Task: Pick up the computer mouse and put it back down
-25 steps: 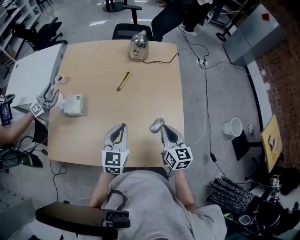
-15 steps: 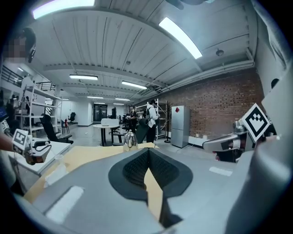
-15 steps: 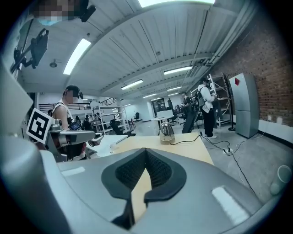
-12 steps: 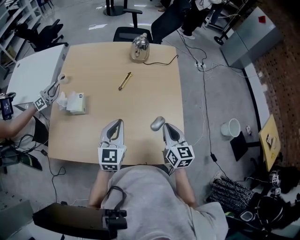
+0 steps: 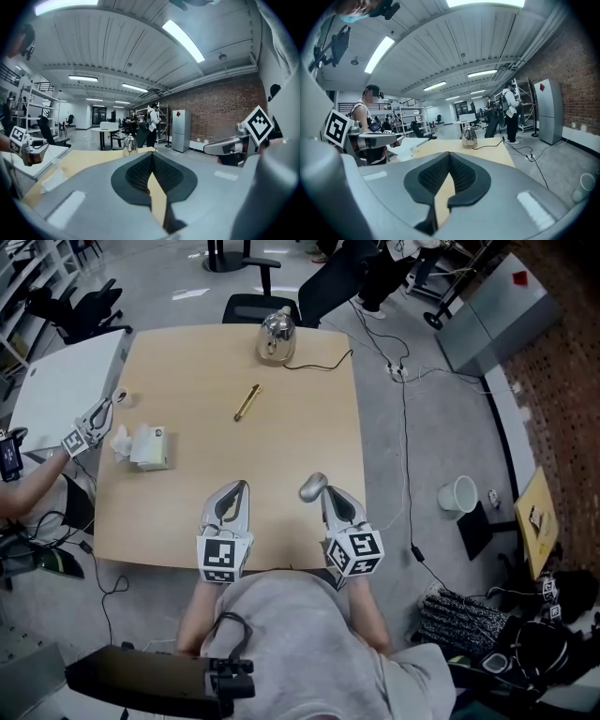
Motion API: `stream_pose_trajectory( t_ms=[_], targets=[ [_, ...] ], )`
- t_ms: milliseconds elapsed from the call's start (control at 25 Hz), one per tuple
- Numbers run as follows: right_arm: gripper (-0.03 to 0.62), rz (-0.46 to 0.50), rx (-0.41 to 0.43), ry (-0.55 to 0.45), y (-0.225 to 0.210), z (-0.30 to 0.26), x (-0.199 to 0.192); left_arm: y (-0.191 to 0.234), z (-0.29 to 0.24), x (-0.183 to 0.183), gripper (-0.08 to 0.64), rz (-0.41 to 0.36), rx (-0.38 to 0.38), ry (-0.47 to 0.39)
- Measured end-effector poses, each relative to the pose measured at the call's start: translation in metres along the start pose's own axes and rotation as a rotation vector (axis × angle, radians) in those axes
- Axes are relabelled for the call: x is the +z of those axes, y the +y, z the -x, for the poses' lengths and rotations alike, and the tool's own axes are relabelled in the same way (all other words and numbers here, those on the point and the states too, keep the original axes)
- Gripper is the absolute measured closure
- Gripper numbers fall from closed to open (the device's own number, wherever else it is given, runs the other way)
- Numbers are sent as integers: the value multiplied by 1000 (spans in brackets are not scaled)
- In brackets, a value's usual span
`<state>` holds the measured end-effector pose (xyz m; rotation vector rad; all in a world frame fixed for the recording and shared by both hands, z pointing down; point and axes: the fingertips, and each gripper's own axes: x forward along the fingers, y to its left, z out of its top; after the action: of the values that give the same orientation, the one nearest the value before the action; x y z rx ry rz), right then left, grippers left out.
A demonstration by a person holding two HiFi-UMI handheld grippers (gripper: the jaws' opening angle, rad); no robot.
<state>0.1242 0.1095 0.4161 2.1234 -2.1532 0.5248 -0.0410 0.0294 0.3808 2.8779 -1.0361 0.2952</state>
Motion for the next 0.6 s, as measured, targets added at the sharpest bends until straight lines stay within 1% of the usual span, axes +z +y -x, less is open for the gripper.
stream_pose_trajectory(
  t_ms=[600],
  targets=[
    [586, 6, -12, -9, -11, -6, -1, 4, -14, -8, 541, 1, -3, 45]
  ],
)
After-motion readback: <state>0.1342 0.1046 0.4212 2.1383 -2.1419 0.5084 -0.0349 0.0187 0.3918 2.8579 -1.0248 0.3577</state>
